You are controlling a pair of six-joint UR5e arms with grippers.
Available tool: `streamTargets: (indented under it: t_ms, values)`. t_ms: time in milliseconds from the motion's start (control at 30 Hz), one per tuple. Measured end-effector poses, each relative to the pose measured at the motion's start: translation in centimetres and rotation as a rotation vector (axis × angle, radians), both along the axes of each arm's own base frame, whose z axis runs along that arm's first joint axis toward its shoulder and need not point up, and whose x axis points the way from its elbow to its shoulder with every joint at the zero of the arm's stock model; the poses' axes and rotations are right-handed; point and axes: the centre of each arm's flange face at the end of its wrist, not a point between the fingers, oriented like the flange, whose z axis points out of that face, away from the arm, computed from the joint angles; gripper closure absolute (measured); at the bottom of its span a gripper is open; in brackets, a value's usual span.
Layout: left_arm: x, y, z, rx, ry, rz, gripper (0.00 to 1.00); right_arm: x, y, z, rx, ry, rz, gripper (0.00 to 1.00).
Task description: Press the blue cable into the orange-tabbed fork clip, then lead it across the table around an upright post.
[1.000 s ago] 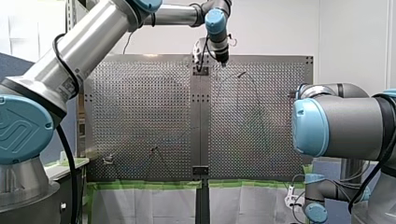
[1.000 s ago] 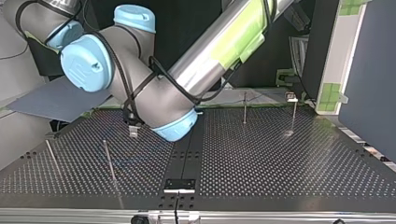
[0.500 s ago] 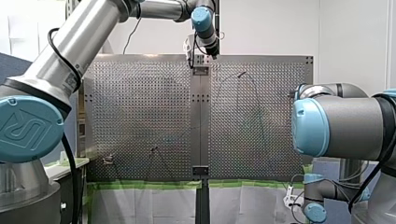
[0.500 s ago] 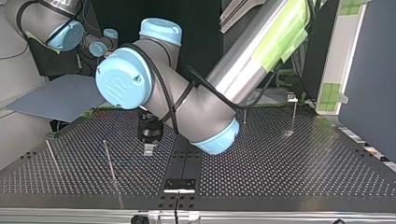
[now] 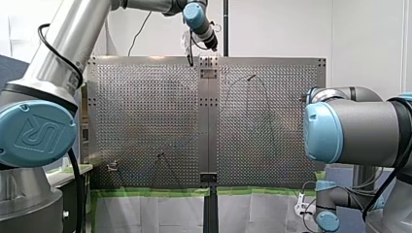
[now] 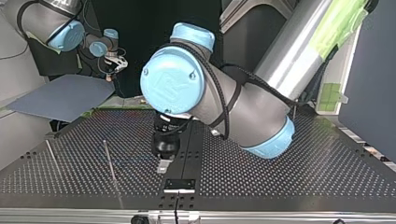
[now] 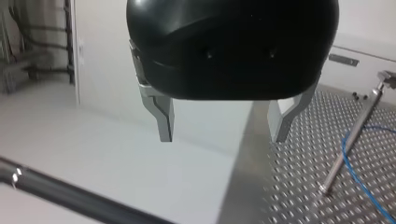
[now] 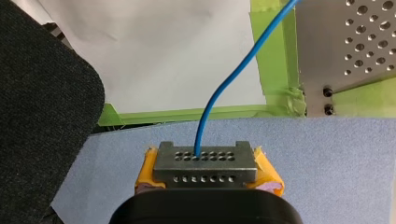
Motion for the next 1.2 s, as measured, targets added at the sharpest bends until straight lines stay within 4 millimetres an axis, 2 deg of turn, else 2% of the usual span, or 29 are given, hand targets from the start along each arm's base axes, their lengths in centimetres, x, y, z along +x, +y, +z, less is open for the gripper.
streamTargets:
  t_ms: [700, 833, 1200]
  values:
    - [-5.1, 2.7, 3.8, -0.072, -0.164, -0.056, 0.01, 0.4, 0.1, 0.0, -0.001, 0.007, 0.009, 1.0]
    - [-5.3, 2.8, 3.3, -0.081, -0.175, -0.055, 0.01, 0.6, 0.1, 0.0, -0.001, 0.007, 0.012, 1.0]
    - [-4.8, 2.6, 0.4, -0.085, -0.177, -0.049, 0.01, 0.8, 0.2, 0.0, -0.001, 0.007, 0.015, 1.0]
